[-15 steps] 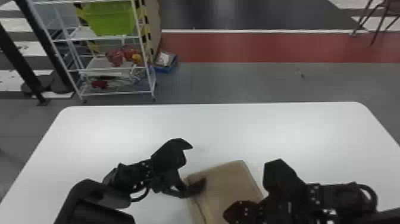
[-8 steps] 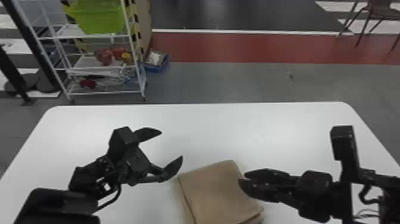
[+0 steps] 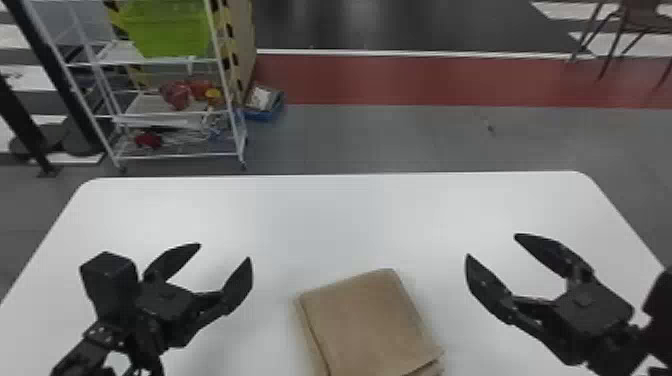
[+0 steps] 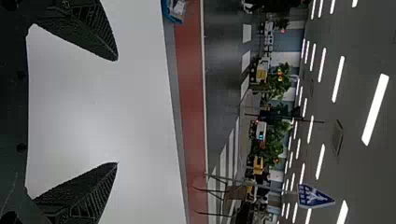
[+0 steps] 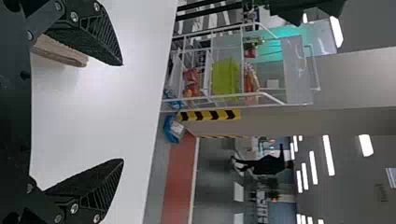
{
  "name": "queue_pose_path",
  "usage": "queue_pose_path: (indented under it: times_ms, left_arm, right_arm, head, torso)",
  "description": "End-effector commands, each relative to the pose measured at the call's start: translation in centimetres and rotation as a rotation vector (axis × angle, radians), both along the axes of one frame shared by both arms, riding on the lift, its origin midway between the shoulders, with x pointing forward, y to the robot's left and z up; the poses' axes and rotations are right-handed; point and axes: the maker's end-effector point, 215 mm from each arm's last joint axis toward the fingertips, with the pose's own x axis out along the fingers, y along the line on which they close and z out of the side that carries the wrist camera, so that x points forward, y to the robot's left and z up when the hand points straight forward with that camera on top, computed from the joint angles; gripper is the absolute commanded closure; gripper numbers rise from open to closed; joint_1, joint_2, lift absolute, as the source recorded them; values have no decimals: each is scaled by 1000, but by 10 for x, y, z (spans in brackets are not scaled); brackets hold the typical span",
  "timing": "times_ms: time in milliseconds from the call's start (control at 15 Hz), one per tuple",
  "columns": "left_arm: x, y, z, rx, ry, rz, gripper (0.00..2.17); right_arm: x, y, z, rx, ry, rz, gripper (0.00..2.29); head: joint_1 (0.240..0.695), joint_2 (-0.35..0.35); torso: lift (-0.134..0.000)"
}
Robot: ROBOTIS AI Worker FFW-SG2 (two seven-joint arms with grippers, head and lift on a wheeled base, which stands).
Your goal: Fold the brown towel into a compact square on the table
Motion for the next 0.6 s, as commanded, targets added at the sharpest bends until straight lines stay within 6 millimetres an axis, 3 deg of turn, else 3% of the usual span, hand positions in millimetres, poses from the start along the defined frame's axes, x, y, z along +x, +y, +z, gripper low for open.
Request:
queue_pose_path:
  times_ms: [0,133,533]
  left_arm:
    - [-16,1,17,-54,-96,39,76]
    - [-31,16,57,-22,-278,104,76]
    - [-54,67,26,22,-184,181,76]
  right_arm:
    - [-6,-8,2,-11,-84,-30,124]
    - [-8,-16,-12,5,-92,-61,127]
    - [-22,-31,-24,52,-82,-93,127]
  head:
    - [695,-6]
    - [695,-10]
    - [695,27]
  torso:
    - [-122]
    - [-122]
    - [-122]
